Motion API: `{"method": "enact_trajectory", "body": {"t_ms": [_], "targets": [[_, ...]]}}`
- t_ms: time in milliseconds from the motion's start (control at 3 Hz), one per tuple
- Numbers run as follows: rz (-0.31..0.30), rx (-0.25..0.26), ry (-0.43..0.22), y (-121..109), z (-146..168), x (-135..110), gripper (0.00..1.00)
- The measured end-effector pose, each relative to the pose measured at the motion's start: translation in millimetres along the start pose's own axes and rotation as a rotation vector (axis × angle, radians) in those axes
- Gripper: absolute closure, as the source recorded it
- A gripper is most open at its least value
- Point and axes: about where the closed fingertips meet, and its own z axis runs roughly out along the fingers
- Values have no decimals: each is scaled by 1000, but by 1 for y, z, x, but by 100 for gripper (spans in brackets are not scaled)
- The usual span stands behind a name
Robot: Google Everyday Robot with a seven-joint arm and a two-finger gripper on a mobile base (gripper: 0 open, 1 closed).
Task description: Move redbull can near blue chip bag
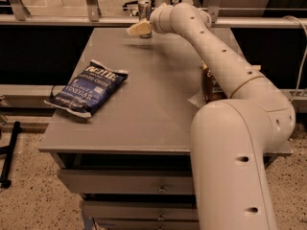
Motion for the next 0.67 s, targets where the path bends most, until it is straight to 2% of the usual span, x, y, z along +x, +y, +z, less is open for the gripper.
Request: {"method": "enact_trajectory", "body": {"t_ms": [333,667], "targets": [[17,9,-30,-1,11,-14,0],[24,10,-33,1,17,-25,16]]}}
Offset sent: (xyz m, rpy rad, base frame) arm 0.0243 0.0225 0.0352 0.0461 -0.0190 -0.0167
